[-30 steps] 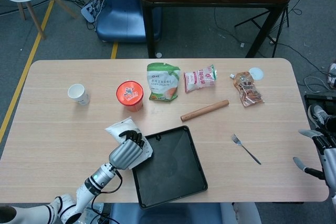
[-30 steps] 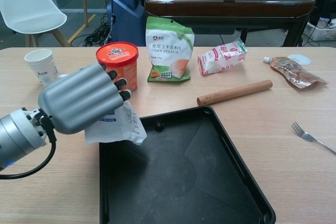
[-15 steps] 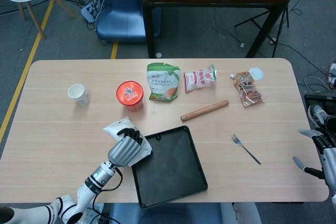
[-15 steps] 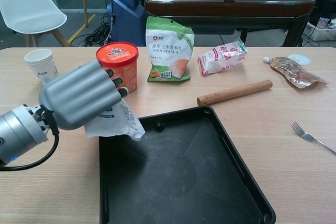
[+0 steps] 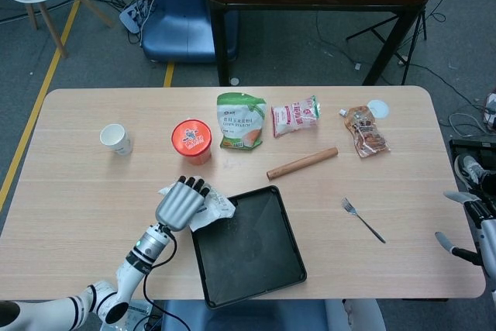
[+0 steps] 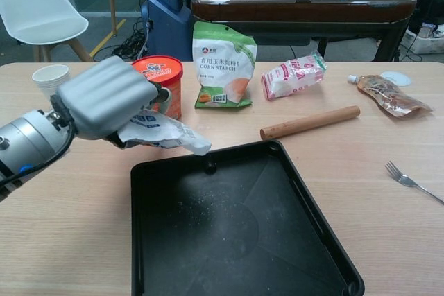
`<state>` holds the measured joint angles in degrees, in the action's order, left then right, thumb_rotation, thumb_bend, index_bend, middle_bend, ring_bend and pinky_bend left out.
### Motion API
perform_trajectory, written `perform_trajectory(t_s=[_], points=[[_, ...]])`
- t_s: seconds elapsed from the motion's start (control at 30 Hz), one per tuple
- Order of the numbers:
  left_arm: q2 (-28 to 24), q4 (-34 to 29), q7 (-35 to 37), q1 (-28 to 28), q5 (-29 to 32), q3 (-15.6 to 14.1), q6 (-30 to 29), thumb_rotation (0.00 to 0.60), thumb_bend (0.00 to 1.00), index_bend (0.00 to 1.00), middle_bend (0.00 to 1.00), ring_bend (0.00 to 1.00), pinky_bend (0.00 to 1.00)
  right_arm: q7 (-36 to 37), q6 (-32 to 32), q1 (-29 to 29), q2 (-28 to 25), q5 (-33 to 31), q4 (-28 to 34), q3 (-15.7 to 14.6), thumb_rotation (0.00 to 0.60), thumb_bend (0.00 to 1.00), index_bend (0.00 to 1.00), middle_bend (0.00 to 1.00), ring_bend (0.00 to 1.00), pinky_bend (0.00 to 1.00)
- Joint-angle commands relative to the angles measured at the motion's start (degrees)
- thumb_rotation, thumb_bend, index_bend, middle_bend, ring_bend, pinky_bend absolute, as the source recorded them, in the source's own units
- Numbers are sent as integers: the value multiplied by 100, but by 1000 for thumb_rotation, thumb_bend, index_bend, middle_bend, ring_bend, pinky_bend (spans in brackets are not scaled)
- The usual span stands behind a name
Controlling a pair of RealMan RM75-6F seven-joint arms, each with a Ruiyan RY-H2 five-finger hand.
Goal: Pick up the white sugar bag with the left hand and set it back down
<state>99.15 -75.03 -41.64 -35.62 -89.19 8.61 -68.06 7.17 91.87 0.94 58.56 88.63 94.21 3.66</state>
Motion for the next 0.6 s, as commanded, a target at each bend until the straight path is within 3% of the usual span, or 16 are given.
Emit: perform_trajectory(t_s=[0.03,0.37,0.6], points=[[-112,-327,887,-56,688,383,350,600,210,407,647,569,643,16,3,2,4,-8,-16,6,600,175,279,310,189,191],[-179,-239,2602,-157,1647,866,899,600,210,409,634,561,647,50,-11,2,24,-14,-54,5,600,175,279,309,189,191],[-158,-65,3576,-206,2057,1011,1217,600,210,404,633,564,647,29,-36,-13,28,-11,-42,8,600,175,280,309,189,191]])
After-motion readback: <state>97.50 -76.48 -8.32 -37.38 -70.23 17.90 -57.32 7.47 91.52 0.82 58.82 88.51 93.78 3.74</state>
